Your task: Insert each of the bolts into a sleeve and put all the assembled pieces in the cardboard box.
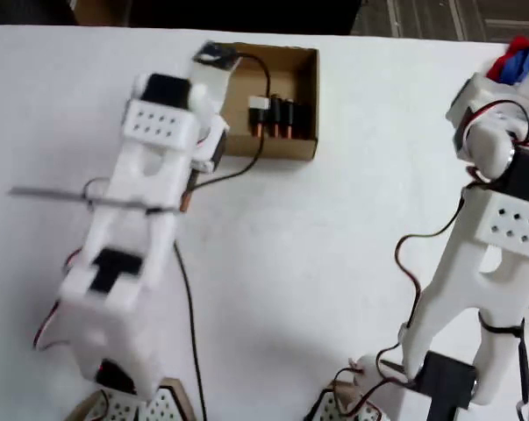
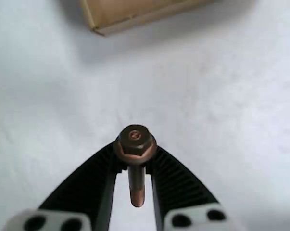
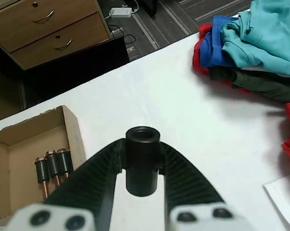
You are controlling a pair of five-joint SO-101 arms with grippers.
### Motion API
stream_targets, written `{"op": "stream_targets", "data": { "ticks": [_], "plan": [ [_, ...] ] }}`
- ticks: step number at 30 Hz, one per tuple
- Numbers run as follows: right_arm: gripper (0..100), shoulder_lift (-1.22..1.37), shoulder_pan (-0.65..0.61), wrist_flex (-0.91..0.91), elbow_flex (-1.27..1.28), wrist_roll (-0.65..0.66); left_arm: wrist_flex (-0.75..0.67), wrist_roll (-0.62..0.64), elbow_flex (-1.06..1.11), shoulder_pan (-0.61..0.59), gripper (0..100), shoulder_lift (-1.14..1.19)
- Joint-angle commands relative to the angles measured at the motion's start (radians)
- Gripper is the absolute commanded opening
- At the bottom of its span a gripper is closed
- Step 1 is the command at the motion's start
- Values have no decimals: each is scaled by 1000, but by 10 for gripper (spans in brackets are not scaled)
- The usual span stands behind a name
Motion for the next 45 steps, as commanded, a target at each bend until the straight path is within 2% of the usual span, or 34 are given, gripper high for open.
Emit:
{"op": "stream_targets", "data": {
  "ticks": [1,3,6,9,11,14,17,22,25,33,39,42,45],
  "plan": [
    [20,-48,-93,2,28,-12,-321,0,479,15,24,-503],
    [20,-48,-156,1,57,-12,-555,-11,776,8,24,-717],
    [20,-59,-228,-38,117,-12,-913,-129,1112,11,24,-956],
    [20,-56,-275,-105,196,-3,-1145,-164,1256,15,24,-1103],
    [20,-59,-315,-179,282,28,-1201,-137,1264,15,24,-1105],
    [20,-77,-403,-308,430,117,-1209,-104,1228,17,24,-1071],
    [20,-153,-476,-512,660,124,-1189,-31,1147,37,24,-1040],
    [20,-378,-578,-990,1126,130,-1045,199,990,58,24,-973],
    [20,-475,-581,-1198,1269,130,-997,305,921,69,24,-922],
    [20,-398,-595,-1346,1292,130,-993,308,845,160,24,-901],
    [20,-239,-602,-1515,1292,132,-987,107,852,169,24,-905],
    [20,-217,-598,-1540,1292,132,-987,176,846,169,24,-905],
    [20,-219,-598,-1538,1292,132,-987,344,857,169,24,-899]
  ]
}}
